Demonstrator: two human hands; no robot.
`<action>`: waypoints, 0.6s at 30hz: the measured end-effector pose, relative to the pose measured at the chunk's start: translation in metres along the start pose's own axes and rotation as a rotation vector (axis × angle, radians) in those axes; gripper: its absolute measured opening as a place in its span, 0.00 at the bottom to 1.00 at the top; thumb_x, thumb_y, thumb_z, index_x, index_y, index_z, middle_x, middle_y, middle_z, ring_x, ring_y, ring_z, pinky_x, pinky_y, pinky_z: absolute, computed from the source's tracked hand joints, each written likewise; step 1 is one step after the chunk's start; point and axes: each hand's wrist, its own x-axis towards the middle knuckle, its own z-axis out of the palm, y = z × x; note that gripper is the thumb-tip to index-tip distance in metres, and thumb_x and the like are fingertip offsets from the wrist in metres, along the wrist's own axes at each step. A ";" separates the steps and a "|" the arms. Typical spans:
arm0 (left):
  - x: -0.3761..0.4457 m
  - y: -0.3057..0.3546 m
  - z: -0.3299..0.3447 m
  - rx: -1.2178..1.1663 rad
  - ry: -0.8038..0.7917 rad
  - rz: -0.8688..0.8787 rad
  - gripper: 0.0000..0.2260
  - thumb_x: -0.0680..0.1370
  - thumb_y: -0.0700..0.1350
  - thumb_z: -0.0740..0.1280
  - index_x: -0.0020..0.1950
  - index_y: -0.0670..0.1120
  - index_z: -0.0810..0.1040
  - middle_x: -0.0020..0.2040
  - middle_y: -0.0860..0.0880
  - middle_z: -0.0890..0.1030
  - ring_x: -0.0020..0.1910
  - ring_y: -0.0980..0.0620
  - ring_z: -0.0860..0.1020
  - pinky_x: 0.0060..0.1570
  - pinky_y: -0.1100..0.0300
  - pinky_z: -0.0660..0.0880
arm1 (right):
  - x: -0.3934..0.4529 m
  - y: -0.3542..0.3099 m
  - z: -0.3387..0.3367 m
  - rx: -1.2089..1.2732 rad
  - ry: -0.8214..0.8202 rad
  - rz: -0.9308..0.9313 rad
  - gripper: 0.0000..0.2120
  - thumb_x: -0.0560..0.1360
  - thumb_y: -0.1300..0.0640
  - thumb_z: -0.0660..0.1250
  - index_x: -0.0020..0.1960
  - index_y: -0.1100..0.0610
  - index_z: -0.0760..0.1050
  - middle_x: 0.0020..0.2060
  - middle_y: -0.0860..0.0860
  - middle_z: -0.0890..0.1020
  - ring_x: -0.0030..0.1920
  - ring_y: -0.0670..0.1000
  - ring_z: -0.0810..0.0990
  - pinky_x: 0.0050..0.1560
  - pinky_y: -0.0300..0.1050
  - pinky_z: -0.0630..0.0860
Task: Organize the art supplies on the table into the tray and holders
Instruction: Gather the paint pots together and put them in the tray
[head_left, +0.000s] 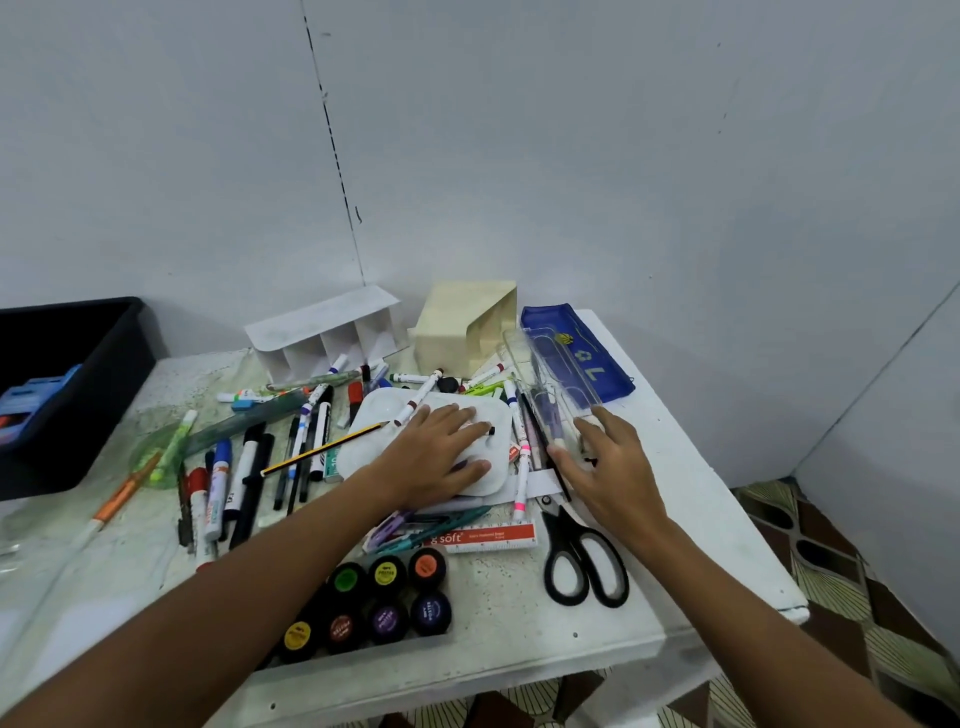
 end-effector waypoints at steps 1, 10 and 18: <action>0.001 0.001 0.000 -0.007 0.015 0.003 0.28 0.78 0.61 0.53 0.69 0.44 0.72 0.68 0.41 0.73 0.67 0.39 0.71 0.65 0.42 0.67 | -0.004 0.002 -0.003 -0.009 0.022 -0.033 0.19 0.73 0.52 0.73 0.57 0.63 0.80 0.62 0.61 0.76 0.63 0.60 0.73 0.60 0.45 0.68; 0.013 0.019 -0.020 0.120 0.429 0.054 0.41 0.70 0.59 0.67 0.78 0.47 0.54 0.77 0.36 0.57 0.76 0.35 0.53 0.71 0.33 0.53 | -0.024 0.001 -0.034 0.149 0.008 -0.304 0.31 0.73 0.41 0.66 0.67 0.63 0.73 0.67 0.55 0.73 0.67 0.50 0.72 0.67 0.36 0.67; -0.024 -0.008 -0.048 0.328 0.546 0.088 0.50 0.65 0.66 0.72 0.78 0.52 0.49 0.75 0.38 0.57 0.74 0.35 0.57 0.67 0.26 0.51 | -0.013 -0.061 -0.032 0.841 -0.043 -0.046 0.33 0.73 0.43 0.62 0.75 0.46 0.57 0.63 0.53 0.76 0.59 0.49 0.80 0.52 0.49 0.79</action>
